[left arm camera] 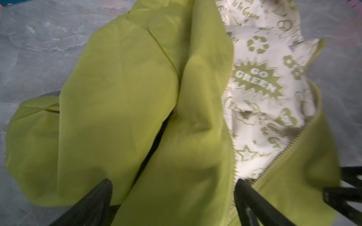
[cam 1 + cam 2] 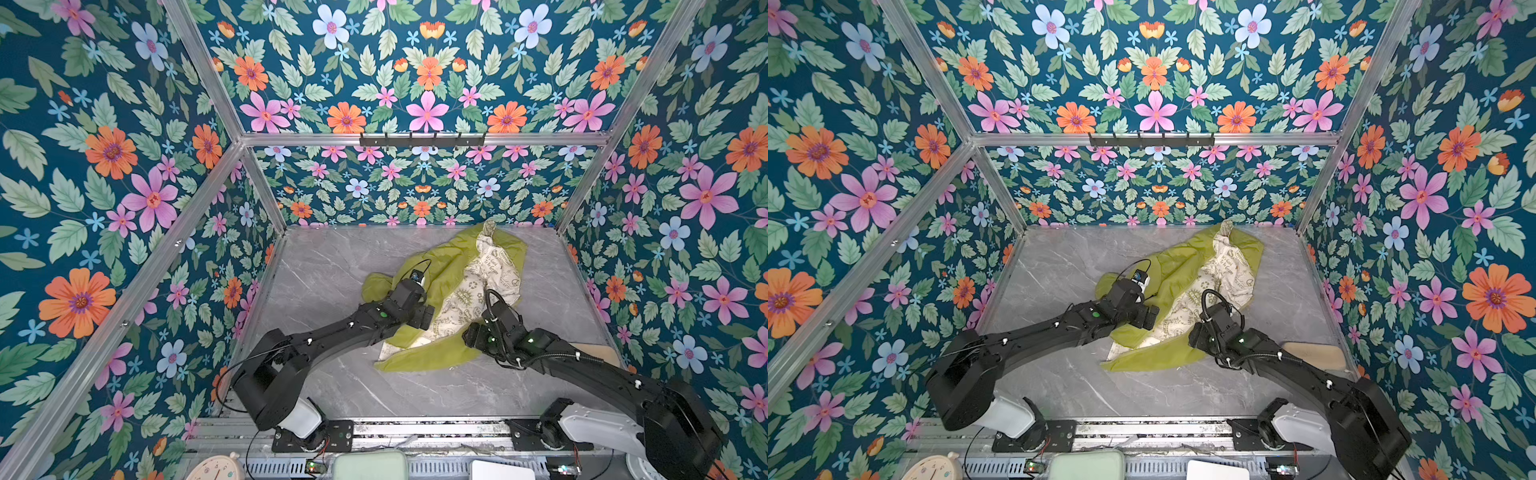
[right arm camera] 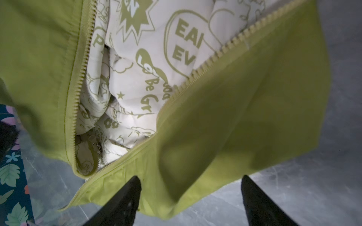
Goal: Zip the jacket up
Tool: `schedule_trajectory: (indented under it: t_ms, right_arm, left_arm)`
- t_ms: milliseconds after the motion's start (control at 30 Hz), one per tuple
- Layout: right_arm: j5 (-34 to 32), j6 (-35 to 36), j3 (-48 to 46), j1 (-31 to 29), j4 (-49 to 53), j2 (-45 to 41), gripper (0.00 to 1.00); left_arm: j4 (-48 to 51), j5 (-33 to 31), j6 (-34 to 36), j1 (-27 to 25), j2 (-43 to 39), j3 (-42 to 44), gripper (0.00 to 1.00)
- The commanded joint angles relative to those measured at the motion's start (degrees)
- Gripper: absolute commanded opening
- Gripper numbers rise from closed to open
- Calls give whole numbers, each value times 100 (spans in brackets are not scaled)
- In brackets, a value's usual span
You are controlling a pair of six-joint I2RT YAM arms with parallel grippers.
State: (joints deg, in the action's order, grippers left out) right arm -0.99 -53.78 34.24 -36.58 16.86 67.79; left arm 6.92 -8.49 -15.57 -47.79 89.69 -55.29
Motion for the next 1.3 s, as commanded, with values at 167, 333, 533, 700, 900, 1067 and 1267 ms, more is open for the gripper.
schedule_trajectory:
  t_ms: [167,333,533,700,900,1067,1267]
  right_arm:
    - [-423,-159,487,-7,-19,822,39]
    - [-690,340,1201,138,643,492,0]
    - [-166,1745,2851,827,1343,386,0]
    - [886,3257,4399,1608,1811,1326,0]
    - [834,4047,6308,2052,2938,3606,42]
    - [-83,3418,5821,1737,3581,2890,63]
    - [546,1827,2997,439,1628,776,81]
  left_arm:
    - [137,-326,156,-11,727,-310,70]
    - [347,46,-31,315,261,-671,10]
    - [803,410,-135,1222,-1221,-1000,0]
    - [1513,141,-403,1263,-1520,-1661,0]
    - [1519,96,-1294,1355,-764,-1568,0]
    - [1597,-47,-1706,1752,-139,-1319,5]
    - [2214,-434,-1676,2046,78,-1702,50]
